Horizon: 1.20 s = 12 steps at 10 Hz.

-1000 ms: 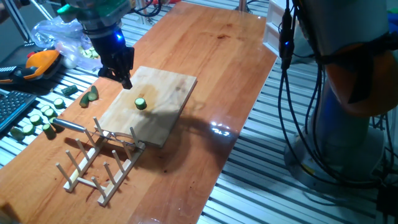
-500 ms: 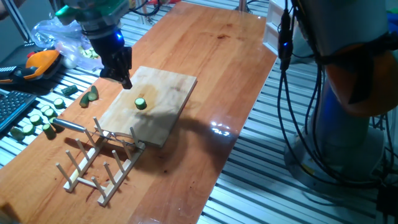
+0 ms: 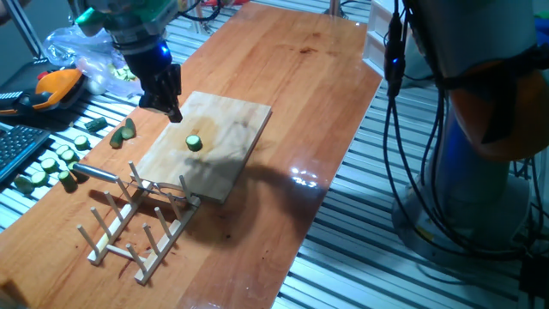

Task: Chop the cucumber into shreds

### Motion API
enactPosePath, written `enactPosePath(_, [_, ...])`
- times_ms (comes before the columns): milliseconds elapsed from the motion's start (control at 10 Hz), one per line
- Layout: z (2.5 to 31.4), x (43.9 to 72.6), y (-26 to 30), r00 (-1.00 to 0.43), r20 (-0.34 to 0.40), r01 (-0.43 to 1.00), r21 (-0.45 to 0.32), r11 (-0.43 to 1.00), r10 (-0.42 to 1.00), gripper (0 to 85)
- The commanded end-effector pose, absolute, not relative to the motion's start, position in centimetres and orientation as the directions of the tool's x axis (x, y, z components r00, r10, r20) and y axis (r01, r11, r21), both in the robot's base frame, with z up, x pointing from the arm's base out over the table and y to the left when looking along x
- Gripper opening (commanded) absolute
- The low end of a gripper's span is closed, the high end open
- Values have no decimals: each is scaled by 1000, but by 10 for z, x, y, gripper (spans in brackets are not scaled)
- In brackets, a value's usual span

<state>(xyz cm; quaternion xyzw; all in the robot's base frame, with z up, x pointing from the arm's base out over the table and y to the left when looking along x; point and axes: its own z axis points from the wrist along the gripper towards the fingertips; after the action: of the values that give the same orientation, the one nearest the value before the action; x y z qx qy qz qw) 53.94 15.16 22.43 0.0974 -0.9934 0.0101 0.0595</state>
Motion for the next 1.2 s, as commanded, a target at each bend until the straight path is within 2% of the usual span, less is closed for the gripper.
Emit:
enactPosePath(0, [222, 544, 169, -978, 109, -178, -15, 984, -175, 0])
enactPosePath(300, [209, 561, 207, -986, 97, -141, -14, 990, -139, 0])
enactPosePath(600, [193, 564, 225, -991, 93, -95, -11, 995, -94, 0])
enactPosePath(800, [185, 564, 233, -990, 91, -109, -49, 993, -104, 0])
enactPosePath(900, [181, 564, 237, -991, 87, -113, -78, 990, -106, 170])
enactPosePath(1000, [176, 563, 241, -991, 88, -107, -98, 989, -99, 170])
enactPosePath(1100, [171, 563, 244, -991, 93, -103, -109, 989, -93, 340])
